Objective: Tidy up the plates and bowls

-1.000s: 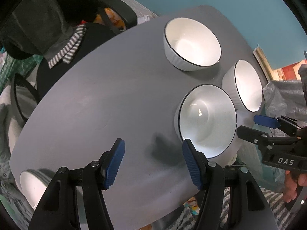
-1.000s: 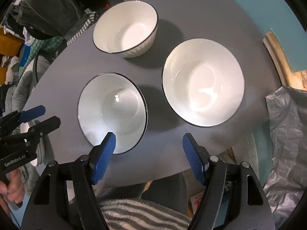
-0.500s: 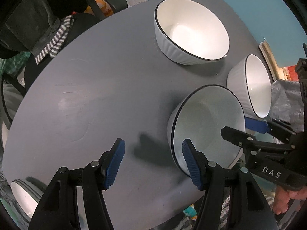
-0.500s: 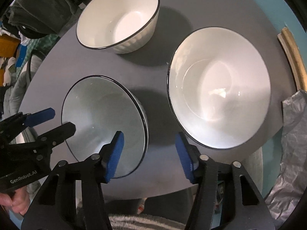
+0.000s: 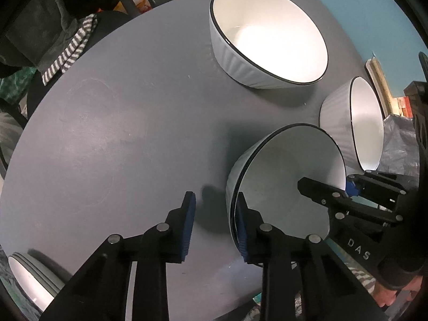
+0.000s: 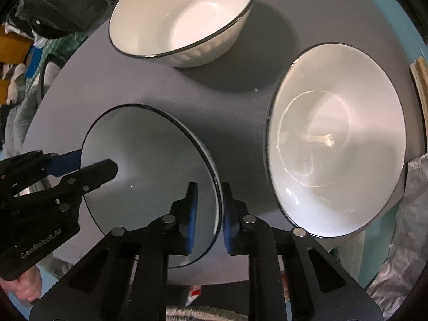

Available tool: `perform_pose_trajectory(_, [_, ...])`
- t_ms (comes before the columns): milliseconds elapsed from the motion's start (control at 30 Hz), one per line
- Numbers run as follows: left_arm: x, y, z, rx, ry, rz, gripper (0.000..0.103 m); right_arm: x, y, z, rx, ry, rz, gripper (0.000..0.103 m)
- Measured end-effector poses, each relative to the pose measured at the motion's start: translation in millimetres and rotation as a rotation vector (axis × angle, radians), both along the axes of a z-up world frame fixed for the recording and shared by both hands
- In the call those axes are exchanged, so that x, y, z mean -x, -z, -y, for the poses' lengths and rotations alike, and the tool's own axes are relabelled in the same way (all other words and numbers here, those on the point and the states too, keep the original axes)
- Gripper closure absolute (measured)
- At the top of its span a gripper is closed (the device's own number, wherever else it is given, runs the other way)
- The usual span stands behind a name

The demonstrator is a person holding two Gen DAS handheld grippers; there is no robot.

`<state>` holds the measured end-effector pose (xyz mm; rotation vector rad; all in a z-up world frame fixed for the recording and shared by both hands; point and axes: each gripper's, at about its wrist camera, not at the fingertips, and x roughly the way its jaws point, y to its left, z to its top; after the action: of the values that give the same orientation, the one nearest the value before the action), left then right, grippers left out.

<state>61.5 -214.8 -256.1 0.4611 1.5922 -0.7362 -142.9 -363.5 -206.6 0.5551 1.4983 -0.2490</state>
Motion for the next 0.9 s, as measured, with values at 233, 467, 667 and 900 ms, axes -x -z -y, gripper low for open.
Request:
perform_pose_trajectory(233, [-2.4,6.2,-1.5,0.032,-0.050,-0.057,0.093,-12.6,5.7,-3.6,0.015,-0.016,-0.010,0.092])
perform_pose_trajectory(467, [0.5,10.0,1.5,0.028,-0.042,-0.052,0.096,-12.9,3.3,-10.1,0.031,-0.019,-0.012,0.093])
perform_pose_trajectory(667, [5.2,7.5,2.7,0.016,-0.040,-0.040,0.096,-18.8,0.6,-7.2,0.031,-0.015,-0.009,0.096])
perform_pose_trajectory(900, [5.0,-2.5,2.6,0.011,-0.055,-0.032,0.096,-18.0,-5.9,-5.2,0.021,-0.035,-0.028,0.097])
